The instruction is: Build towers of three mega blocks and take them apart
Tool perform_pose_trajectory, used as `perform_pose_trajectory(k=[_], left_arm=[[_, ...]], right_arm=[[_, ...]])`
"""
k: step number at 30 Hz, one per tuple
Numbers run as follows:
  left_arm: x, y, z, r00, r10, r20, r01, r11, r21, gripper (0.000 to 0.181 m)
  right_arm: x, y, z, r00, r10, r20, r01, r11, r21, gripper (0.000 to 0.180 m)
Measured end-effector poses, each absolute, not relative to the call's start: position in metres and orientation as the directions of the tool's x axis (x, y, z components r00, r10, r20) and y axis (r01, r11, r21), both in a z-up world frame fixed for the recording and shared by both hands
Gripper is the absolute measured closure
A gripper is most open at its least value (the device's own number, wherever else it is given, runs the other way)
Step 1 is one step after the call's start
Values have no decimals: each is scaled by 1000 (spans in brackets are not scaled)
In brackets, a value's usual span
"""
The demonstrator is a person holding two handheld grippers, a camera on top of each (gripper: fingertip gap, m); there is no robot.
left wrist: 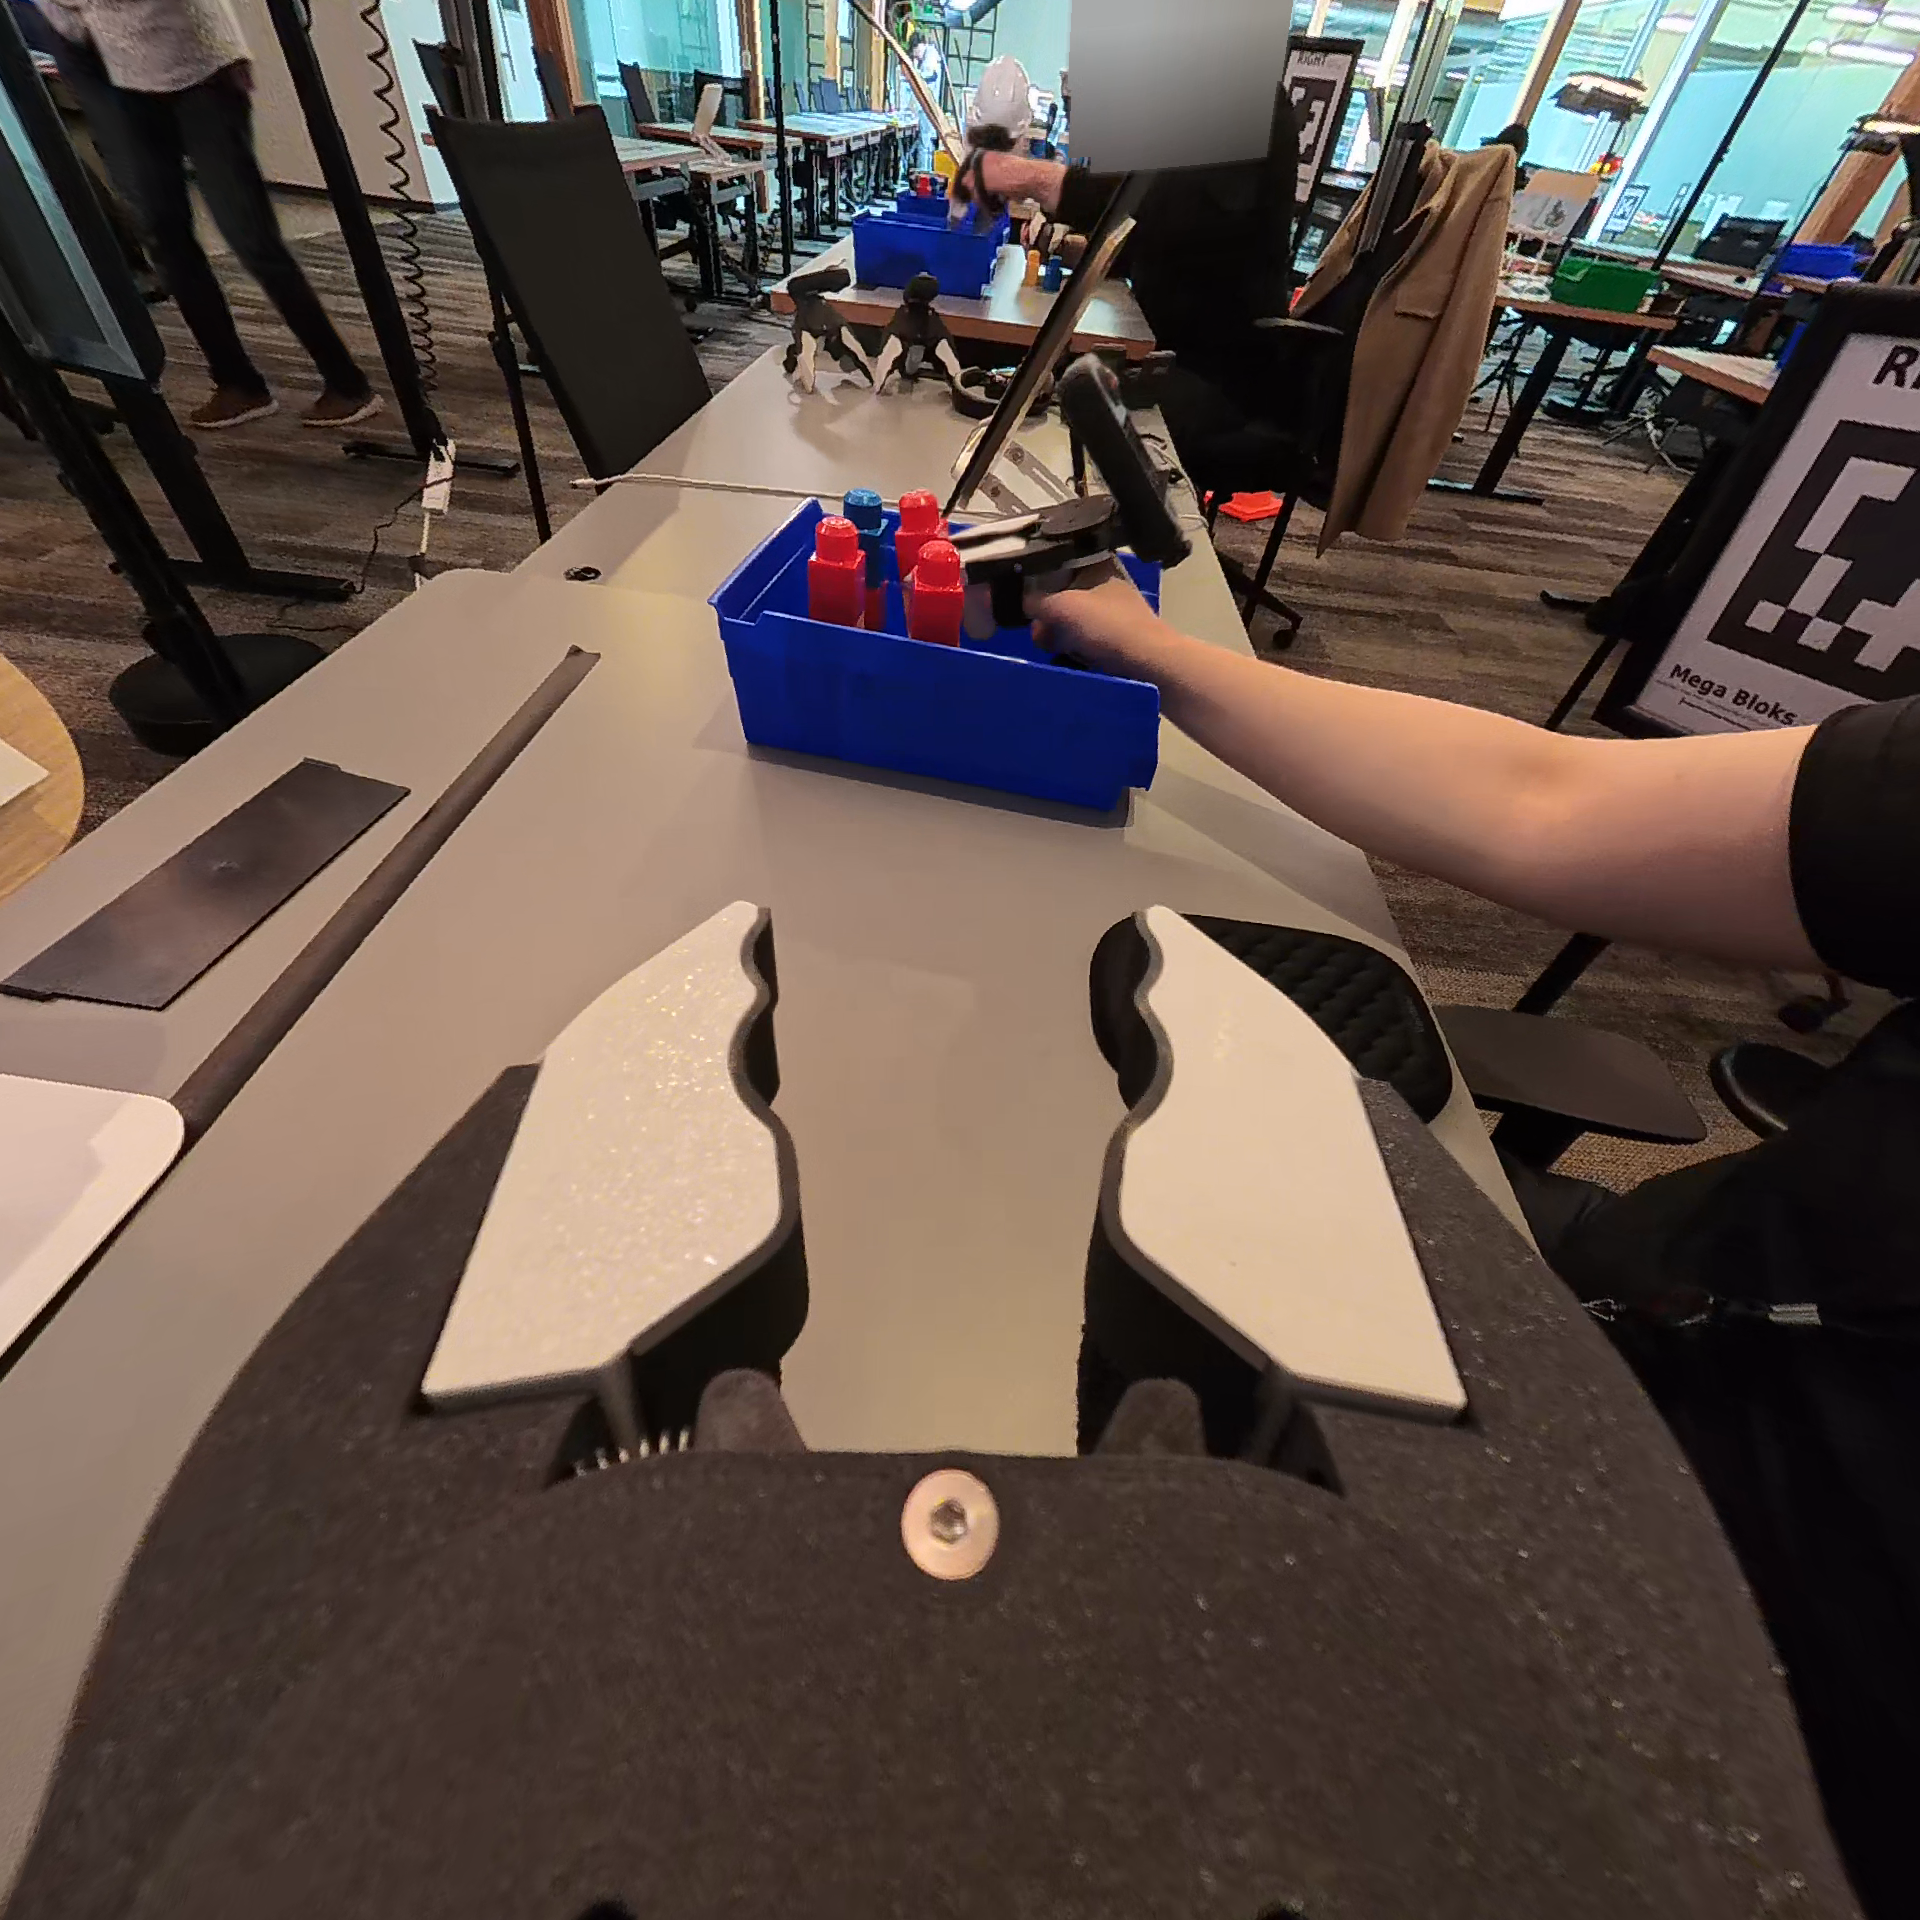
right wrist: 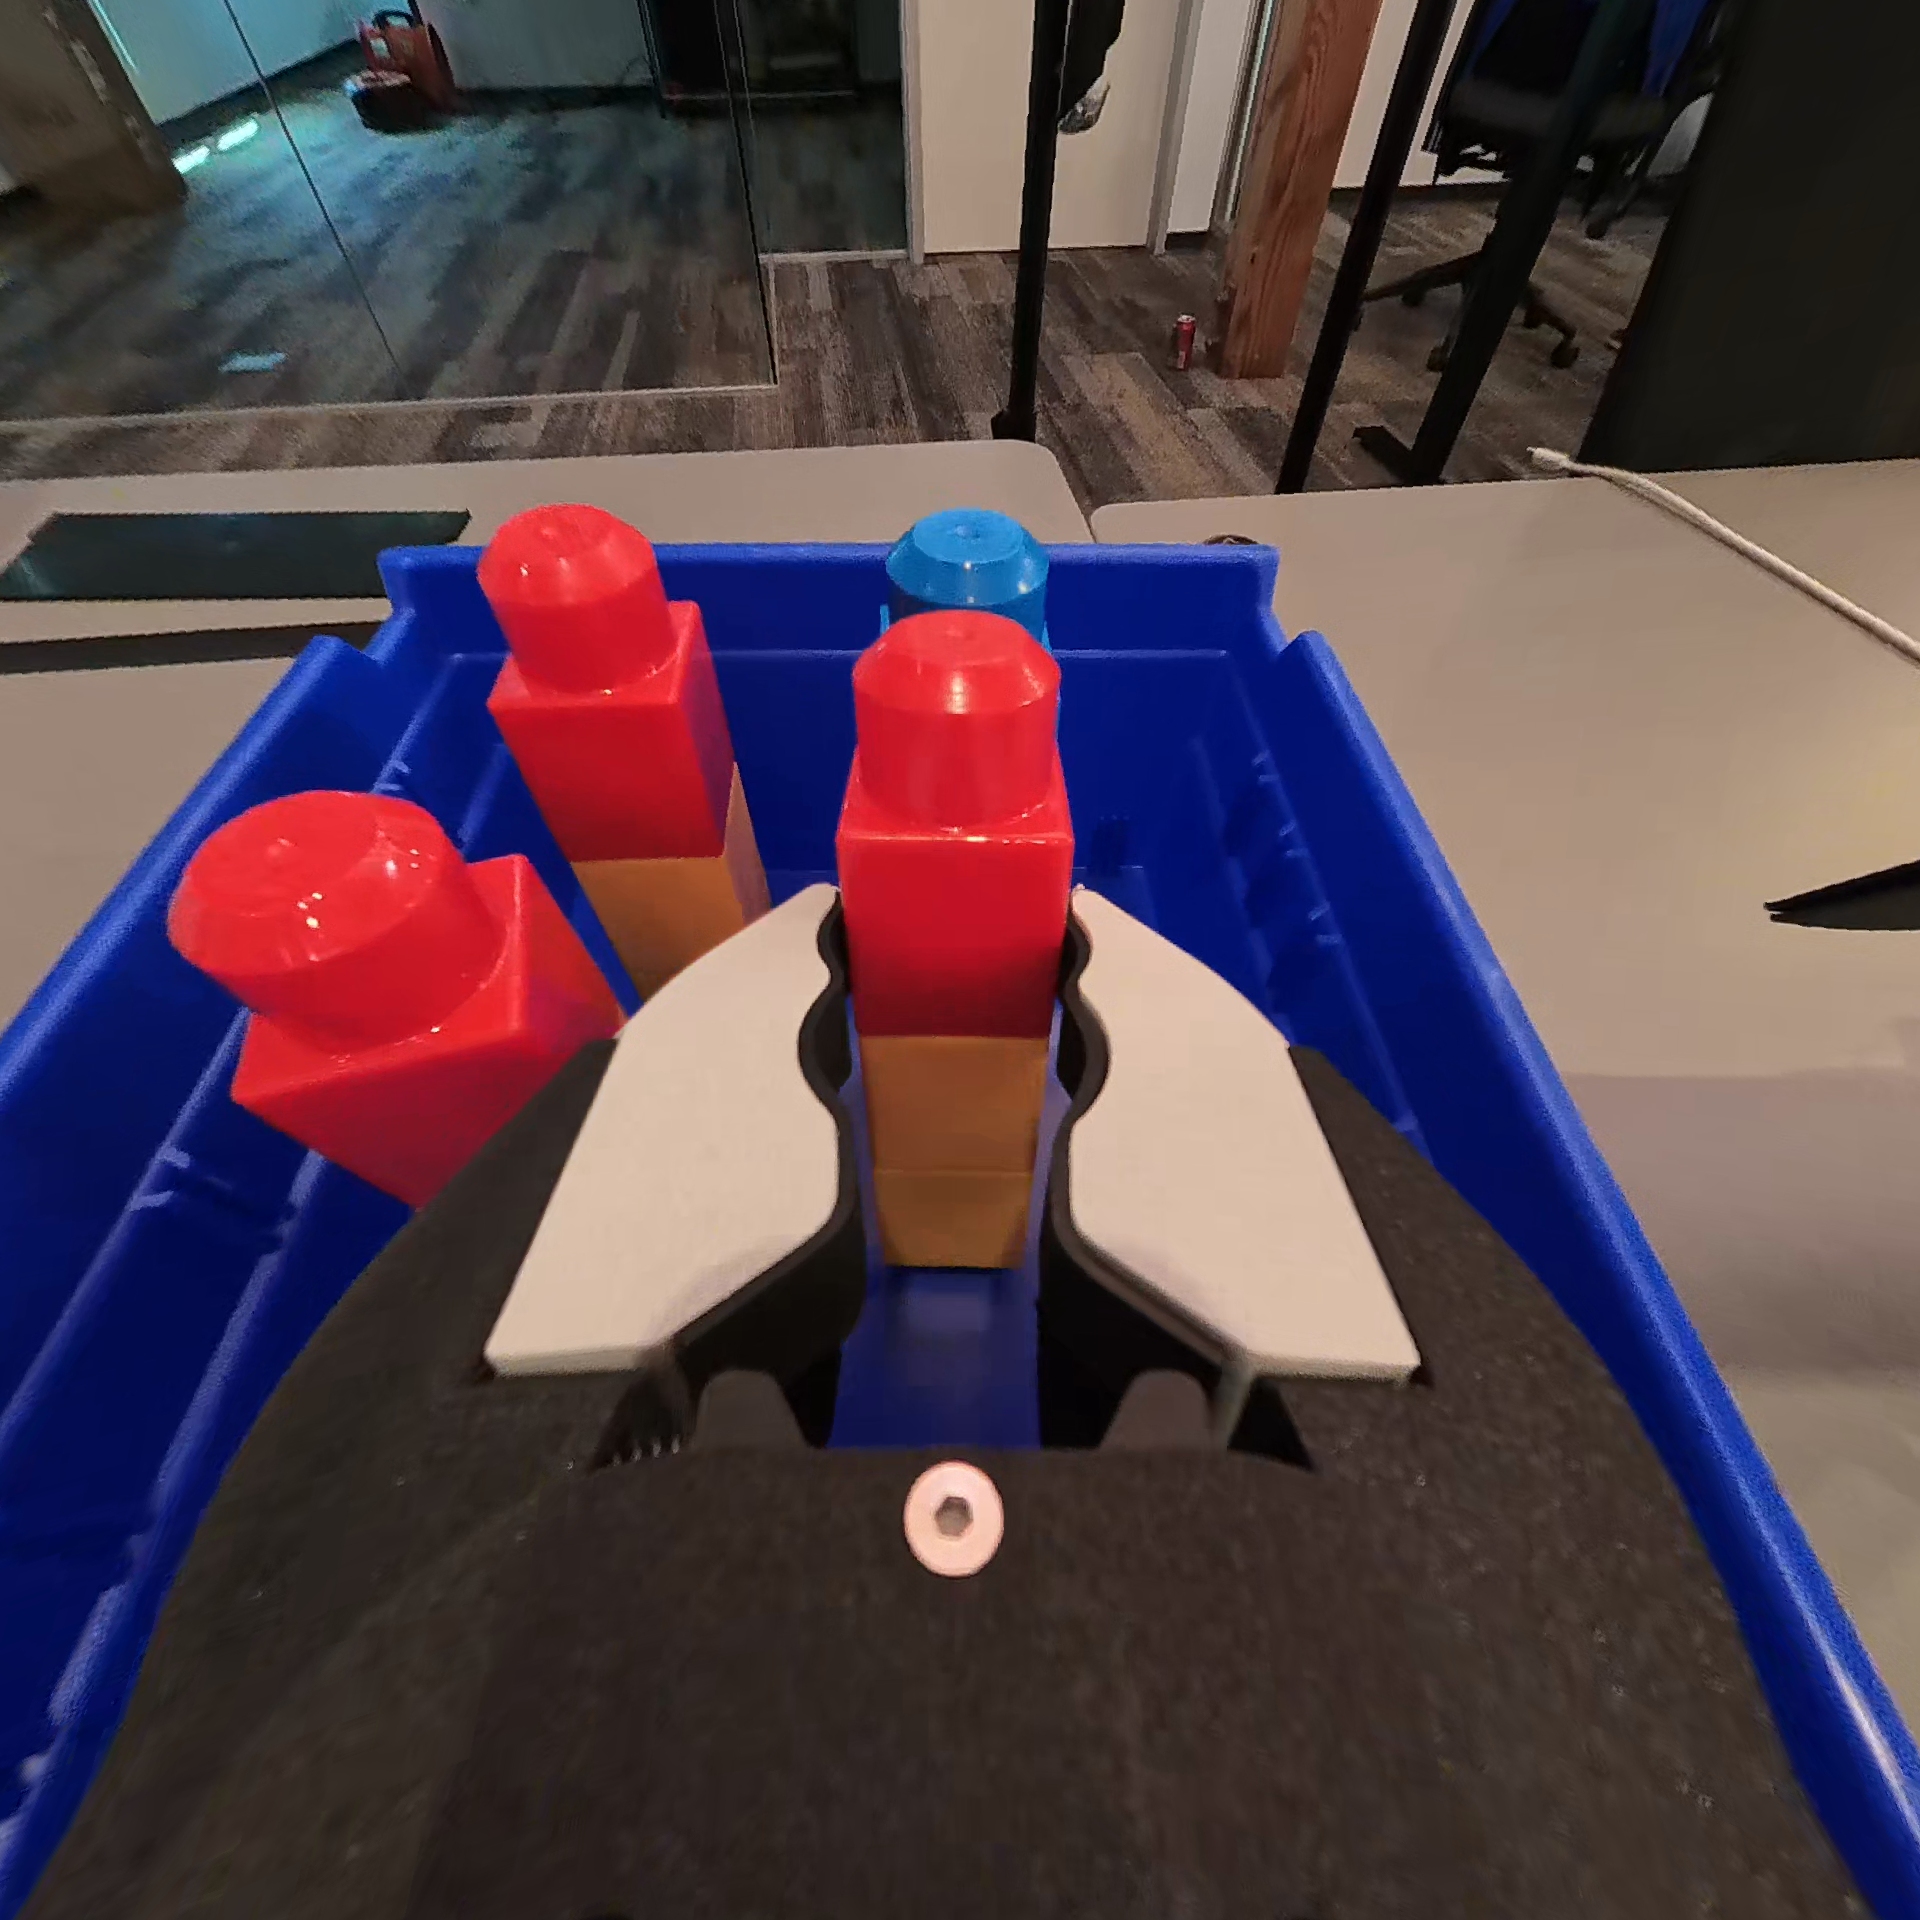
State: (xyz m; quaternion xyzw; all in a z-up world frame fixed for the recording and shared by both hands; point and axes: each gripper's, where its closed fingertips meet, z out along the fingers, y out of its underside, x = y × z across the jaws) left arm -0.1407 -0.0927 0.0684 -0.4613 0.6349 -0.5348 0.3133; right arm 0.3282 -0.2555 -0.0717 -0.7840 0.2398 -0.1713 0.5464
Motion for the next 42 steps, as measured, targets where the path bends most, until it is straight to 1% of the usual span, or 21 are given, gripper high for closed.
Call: perform_pose_trajectory(k=[8, 22, 25, 30, 33, 35, 38, 42], left_arm=[[-140, -95, 63, -389, -916, 96, -270, 14, -963, 118], [-142, -99, 64, -405, -910, 89, -274, 28, -961, 119], [-143, -99, 65, -404, -910, 87, -273, 30, -961, 119], [-145, -97, 66, -398, -914, 85, -274, 29, -961, 118], [-145, -95, 67, -391, -916, 88, -274, 25, -961, 118], [-144, -95, 67, -395, -914, 92, -273, 21, -962, 118], [-143, -96, 65, -397, -913, 94, -278, 22, -960, 118], [-143, -99, 63, -402, -911, 87, -290, 37, -956, 118]], right_arm=[[335, -254, -71, 823, -568, -12, -185, -246, -951, 143], [327, -263, -82, 840, -542, 4, -207, -327, -922, 143], [328, -266, -80, 834, -552, -9, -218, -315, -924, 127], [310, -280, -48, 840, -542, 23, -155, -280, -948, 127], [281, -286, -24, 872, -485, 59, -84, -268, -960, 134], [259, -278, -20, 912, -408, 38, -81, -270, -959, 131], [240, -260, -29, 943, -332, 4, -108, -318, -942, 120], [246, -244, -49, 935, -350, 49, -107, -411, -906, 118]])
